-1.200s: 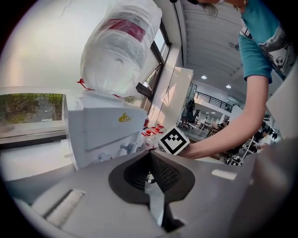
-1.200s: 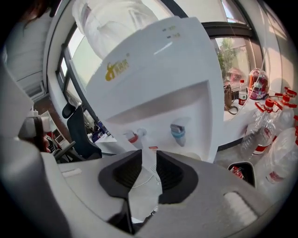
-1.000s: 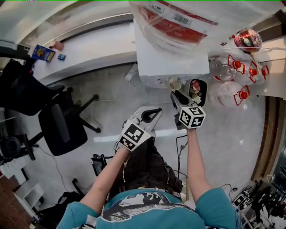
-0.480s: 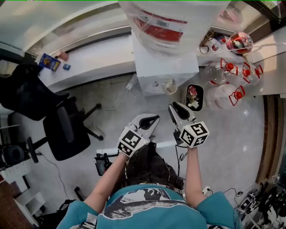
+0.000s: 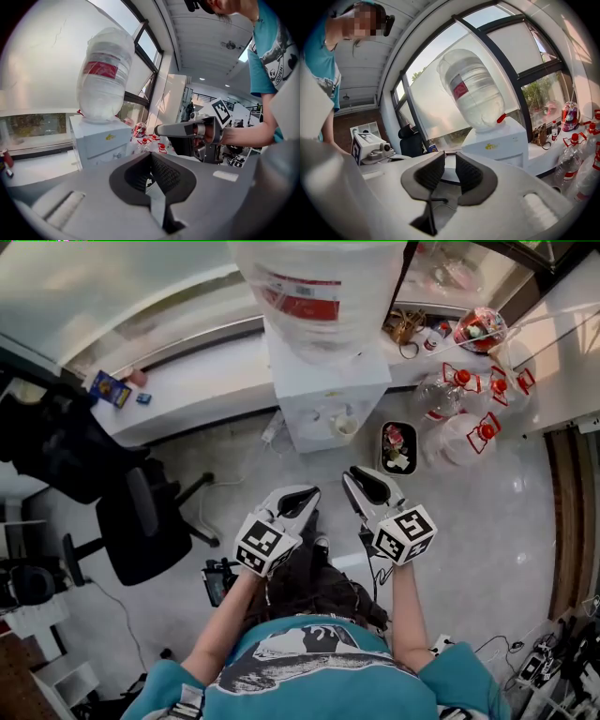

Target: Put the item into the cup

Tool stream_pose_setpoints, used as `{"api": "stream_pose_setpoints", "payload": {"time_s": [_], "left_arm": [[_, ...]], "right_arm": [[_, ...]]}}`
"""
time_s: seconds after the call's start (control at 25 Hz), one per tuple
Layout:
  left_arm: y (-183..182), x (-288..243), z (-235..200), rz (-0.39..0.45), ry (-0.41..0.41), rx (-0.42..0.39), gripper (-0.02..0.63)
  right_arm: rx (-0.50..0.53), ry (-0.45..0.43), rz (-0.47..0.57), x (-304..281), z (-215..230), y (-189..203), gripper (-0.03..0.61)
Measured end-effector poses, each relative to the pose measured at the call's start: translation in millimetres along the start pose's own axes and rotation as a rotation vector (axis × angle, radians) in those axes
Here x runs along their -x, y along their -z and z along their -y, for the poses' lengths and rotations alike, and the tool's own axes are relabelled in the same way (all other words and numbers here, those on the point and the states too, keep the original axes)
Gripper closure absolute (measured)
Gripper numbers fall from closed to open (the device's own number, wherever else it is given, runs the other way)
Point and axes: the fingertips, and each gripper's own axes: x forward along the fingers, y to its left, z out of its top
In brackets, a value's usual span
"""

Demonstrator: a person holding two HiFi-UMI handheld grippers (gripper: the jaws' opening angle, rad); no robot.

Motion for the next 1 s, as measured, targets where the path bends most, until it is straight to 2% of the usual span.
{"api": "stream_pose_setpoints", "payload": {"time_s": [0.36, 0.52, 1.0], "left_arm": [[-1.7, 32.7, 39.3, 0.061, -0.066, 0.041, 0.615], [0.4, 40.1, 51.4, 0.049, -0.073, 0.036, 0.615], [-20.8, 40.2, 41.7, 0.045, -0.084, 0.029, 0.615]], "right_arm": [[0.005, -0.068, 0.041, 41.0, -46.7, 5.9, 0.525], [-0.004, -0.086, 0.055, 53.2, -57.4, 7.0, 0.525], [-0.026, -0.111, 0.080, 50.4, -66.0, 0.3, 0.535]]}}
